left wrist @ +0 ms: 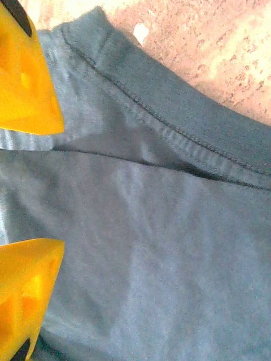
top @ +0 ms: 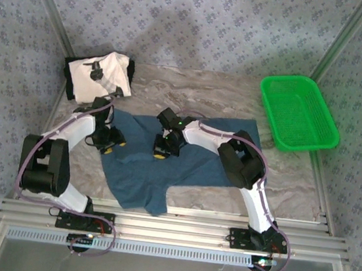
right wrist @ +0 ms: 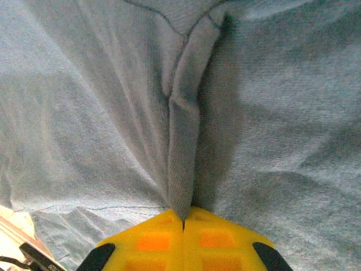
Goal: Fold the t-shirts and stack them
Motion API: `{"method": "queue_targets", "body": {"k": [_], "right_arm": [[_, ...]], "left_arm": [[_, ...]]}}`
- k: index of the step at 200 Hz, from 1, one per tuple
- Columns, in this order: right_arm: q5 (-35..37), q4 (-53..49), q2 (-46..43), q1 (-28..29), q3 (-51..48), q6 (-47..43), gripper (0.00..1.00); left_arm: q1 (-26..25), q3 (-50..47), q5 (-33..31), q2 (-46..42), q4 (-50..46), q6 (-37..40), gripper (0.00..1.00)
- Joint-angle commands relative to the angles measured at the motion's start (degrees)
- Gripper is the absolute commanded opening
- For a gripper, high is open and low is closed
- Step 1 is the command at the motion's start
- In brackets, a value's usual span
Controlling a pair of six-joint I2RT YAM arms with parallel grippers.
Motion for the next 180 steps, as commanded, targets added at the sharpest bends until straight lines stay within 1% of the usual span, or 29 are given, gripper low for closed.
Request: {"method": "queue_targets", "body": {"k": [1, 14, 22, 34, 52, 65, 76, 83, 86, 92, 104, 122, 136, 146, 165, 173, 180], "right_arm": [[0.6, -2.3, -2.1, -0.4, -1.0, -0.1, 0.26], [1.1, -2.4, -3.9, -0.8, -2.4, -0.5, 0.41], [1.9, -2.5, -5.9, -1.4, -3.5, -0.8, 0.47], [2.7, -2.9, -8.9, -2.6, -4.5, -2.3, 0.51], [5.2, -7.7, -13.6, -5.1, -5.1, -6.0, 0.58], [7.1, -9.8, -16.3, -7.8, -5.1, -9.5, 0.63], [8.7, -11.5, -17.1, -10.5, -4.7, -12.4, 0.66], [8.7, -11.6, -16.9, -12.4, -4.3, -12.6, 0.66], [8.5, -11.3, -16.8, -13.3, -4.4, -14.6, 0.66], [7.9, -10.5, -16.3, -14.8, -4.2, -15.5, 0.66], [7.8, -9.3, -13.7, -17.1, -2.5, -16.8, 0.64], [7.7, -9.7, -8.2, -19.0, 2.2, -17.4, 0.55], [8.0, -7.4, -5.1, -19.6, 4.3, -16.6, 0.47], [8.7, -6.1, -3.1, -19.9, 5.5, -15.9, 0.43], [10.2, -6.5, 0.6, -20.6, 7.4, -14.0, 0.36], [10.9, -6.0, 1.6, -20.9, 7.3, -13.5, 0.35], [11.8, -5.8, 2.2, -21.2, 7.1, -11.3, 0.33]], "left_arm": [[-0.5, 2.1, -1.8, 2.7, 1.5, -1.3, 0.51], [-0.5, 2.8, -2.6, 3.7, 1.6, -1.6, 0.51], [-0.6, 3.3, -3.0, 3.9, 1.5, -1.9, 0.51], [-0.6, 4.3, -3.5, 3.9, 1.5, -2.3, 0.51], [-0.9, 7.0, -4.6, 3.2, 1.3, -2.6, 0.51], [-1.6, 9.0, -5.7, 2.0, 0.7, -2.7, 0.51], [-2.2, 11.5, -6.0, 1.9, -0.3, -2.8, 0.51], [-2.9, 13.1, -6.4, 2.1, -0.8, -2.7, 0.51], [-3.3, 13.8, -6.7, 2.4, -0.9, -2.6, 0.51], [-3.9, 14.9, -6.7, 3.0, -1.0, -2.4, 0.51], [-4.7, 16.7, -5.2, 5.6, -0.8, -2.7, 0.50], [-5.8, 17.7, -4.5, 9.7, 0.7, -3.6, 0.44], [-6.0, 17.4, -4.6, 12.3, 2.4, -4.6, 0.40], [-6.0, 17.7, -4.4, 14.2, 4.0, -5.0, 0.39], [-6.2, 19.2, -4.2, 18.6, 4.3, -4.9, 0.37], [-6.2, 19.6, -4.5, 20.0, 4.2, -4.9, 0.36], [-6.3, 19.8, -5.0, 20.8, 4.3, -4.9, 0.36]]}}
